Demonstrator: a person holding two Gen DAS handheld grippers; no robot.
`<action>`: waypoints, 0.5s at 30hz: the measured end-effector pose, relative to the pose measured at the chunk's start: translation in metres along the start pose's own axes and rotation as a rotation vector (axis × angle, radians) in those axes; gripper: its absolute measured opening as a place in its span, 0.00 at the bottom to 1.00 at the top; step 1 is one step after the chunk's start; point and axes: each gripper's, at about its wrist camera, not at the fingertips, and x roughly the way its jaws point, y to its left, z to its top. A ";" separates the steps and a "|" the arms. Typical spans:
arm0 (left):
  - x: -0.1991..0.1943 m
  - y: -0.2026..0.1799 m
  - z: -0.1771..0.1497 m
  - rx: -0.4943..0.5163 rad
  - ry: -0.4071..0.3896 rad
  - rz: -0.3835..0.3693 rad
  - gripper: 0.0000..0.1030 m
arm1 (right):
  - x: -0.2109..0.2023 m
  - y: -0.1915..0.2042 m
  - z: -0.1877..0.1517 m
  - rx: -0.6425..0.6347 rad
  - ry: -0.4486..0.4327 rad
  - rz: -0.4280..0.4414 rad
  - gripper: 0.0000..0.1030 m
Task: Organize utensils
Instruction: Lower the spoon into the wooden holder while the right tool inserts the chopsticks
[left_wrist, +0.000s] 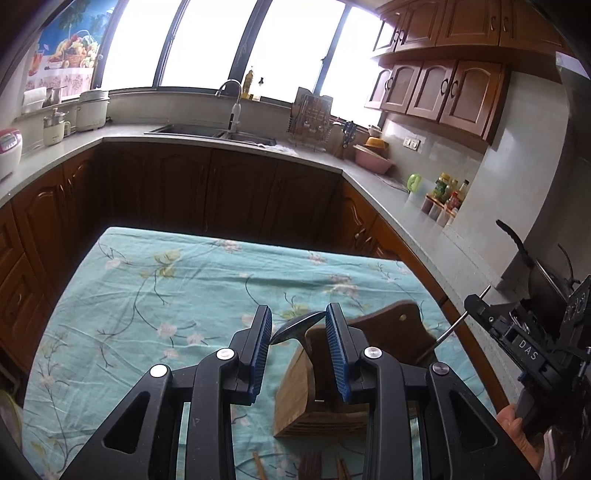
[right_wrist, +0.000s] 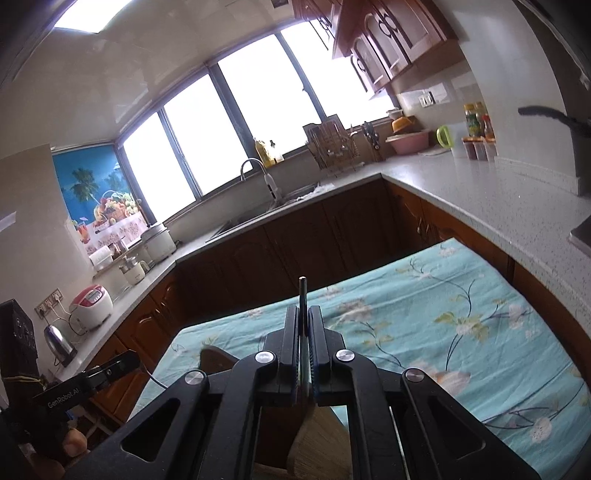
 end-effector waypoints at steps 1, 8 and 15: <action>0.000 0.000 -0.002 0.000 0.001 -0.002 0.28 | 0.000 -0.001 -0.002 0.002 0.002 -0.003 0.05; 0.000 -0.007 -0.013 0.033 0.002 0.015 0.29 | -0.001 -0.004 0.000 0.008 0.008 -0.004 0.07; 0.001 -0.009 -0.017 0.033 0.007 0.017 0.30 | 0.001 -0.002 -0.002 0.006 0.026 -0.001 0.11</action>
